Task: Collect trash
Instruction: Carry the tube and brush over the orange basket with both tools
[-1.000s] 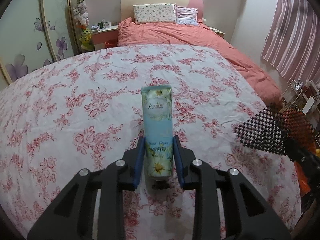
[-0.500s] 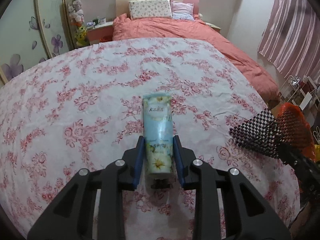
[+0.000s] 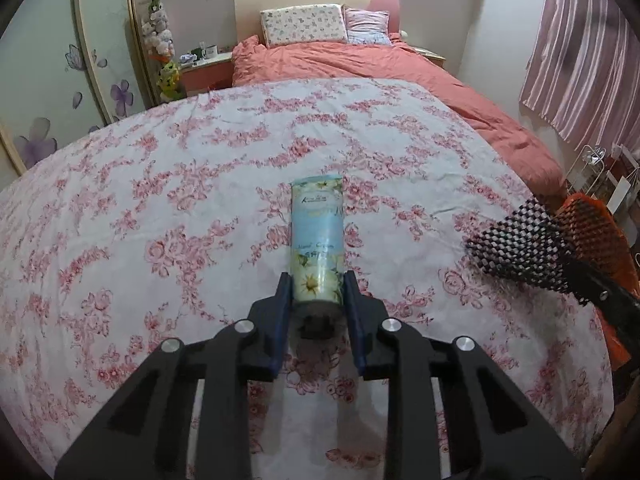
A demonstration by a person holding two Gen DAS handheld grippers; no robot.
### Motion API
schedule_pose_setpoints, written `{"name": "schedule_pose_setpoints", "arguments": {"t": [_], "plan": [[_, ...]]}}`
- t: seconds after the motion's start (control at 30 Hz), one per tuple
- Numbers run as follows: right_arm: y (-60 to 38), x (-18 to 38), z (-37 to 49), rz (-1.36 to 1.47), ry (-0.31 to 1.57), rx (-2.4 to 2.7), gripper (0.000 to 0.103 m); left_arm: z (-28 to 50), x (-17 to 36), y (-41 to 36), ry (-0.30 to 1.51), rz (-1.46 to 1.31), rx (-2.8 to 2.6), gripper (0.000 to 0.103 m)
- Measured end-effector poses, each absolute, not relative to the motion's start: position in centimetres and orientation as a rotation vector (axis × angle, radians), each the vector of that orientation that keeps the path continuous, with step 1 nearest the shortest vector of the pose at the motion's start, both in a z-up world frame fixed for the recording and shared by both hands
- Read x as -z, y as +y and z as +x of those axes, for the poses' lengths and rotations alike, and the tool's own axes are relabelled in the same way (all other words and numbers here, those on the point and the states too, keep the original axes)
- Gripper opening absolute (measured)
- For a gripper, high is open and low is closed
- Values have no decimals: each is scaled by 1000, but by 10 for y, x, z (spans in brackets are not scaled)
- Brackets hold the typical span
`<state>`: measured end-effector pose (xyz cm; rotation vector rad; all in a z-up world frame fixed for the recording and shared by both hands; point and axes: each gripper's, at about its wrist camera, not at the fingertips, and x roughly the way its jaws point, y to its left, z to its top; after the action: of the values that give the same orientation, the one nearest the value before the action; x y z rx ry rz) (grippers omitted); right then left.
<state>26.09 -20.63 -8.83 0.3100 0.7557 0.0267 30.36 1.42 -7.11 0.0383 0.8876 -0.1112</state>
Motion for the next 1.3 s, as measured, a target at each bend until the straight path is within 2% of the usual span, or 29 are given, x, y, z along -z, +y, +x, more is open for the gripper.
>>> {"name": "schedule_pose_setpoints", "arguments": {"t": [0.43,0.87,1.3], "plan": [[-223,52,241,346,638,-32,10,289,22,-5,776,29,174,26],[-298,17,186,376,414,208,10,255,-30,-101,675,6,433,26],[-366,38,165,457,405,374,10,232,-11,-231,719,68,689,26]]}}
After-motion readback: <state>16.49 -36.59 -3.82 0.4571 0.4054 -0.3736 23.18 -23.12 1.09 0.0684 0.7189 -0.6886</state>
